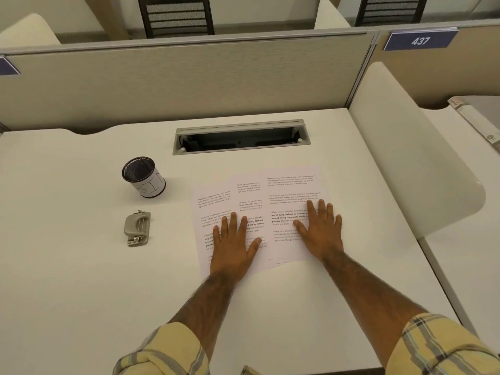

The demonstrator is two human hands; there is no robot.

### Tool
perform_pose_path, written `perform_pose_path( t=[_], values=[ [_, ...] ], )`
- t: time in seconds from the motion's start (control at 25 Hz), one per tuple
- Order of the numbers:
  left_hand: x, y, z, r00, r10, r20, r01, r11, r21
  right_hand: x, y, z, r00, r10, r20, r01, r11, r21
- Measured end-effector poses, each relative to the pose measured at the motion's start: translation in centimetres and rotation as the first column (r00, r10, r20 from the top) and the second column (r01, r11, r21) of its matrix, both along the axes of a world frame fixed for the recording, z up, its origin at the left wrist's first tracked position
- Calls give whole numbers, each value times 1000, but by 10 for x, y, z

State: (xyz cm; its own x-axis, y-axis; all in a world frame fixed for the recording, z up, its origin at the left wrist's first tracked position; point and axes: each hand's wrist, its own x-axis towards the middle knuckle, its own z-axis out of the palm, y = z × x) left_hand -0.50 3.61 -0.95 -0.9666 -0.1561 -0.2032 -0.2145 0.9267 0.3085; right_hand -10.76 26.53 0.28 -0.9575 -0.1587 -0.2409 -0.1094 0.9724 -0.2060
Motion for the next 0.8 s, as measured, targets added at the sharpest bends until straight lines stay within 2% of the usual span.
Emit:
perform_pose_path(
  t=[0.24, 0.36, 0.48, 0.6, 0.8],
  values=[
    [-4, 3, -2, 1000, -10, 4, 10, 999, -47, 3, -15, 0, 999, 36, -10, -36, 999, -4],
    [-6, 3, -2, 999, 0, -45, -1, 1000, -28, 6, -20, -2, 999, 47, -25, -48, 999, -12],
    [-4, -7, -3, 967, 211, -141, -222, 973, -65, 6, -19, -3, 999, -6, -52, 3, 999, -46],
    [1, -22, -6, 898, 437, -53, -440, 894, -85, 3, -17, -3, 997, -72, -36, 71, 997, -35],
    [2, -23, -14, 907, 418, -46, -420, 906, -48, 9, -26, -7, 999, -16, -42, 15, 1000, -15]
  ],
)
